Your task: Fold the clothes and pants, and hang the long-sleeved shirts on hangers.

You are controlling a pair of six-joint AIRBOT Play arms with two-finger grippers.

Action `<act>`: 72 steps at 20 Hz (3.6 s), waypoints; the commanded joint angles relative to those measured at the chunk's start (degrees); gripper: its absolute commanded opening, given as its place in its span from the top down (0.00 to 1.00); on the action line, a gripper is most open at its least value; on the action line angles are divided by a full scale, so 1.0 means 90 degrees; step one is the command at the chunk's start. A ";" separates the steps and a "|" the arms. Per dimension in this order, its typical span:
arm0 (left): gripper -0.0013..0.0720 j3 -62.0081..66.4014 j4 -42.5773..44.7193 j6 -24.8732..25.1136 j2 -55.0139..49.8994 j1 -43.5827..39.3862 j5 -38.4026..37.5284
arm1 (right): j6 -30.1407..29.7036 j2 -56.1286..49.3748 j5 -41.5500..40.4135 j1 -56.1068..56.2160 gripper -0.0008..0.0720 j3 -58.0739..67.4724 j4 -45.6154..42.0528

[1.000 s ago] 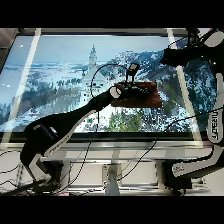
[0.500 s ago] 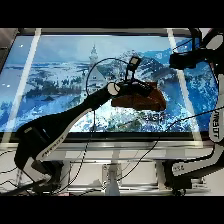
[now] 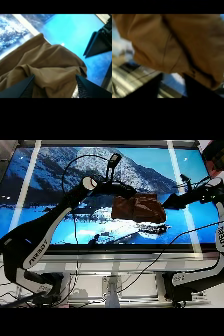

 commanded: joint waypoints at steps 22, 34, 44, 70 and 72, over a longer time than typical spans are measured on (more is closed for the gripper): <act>0.20 0.0002 0.0019 -0.0087 -0.0022 0.0197 -0.0493 | 0.1668 0.0253 -0.2686 0.1243 0.97 0.1047 -0.0899; 0.20 0.0002 0.0017 -0.0087 -0.0022 0.0194 -0.0495 | 0.2402 0.0240 -0.2793 0.1243 0.06 0.1064 -0.2885; 0.20 0.0002 0.0019 -0.0087 -0.0022 0.0185 -0.0661 | 0.1933 -0.0559 -0.1139 -0.0308 0.22 0.1061 -0.1943; 0.20 0.0002 0.0019 -0.0083 -0.0022 0.0192 -0.0656 | 0.1311 -0.1987 -0.2115 0.1617 0.98 0.1042 0.0163; 0.20 0.0005 0.0019 -0.0078 -0.0015 0.0279 -0.0658 | 0.1168 -0.1953 -0.2118 0.1664 0.98 0.1209 0.0160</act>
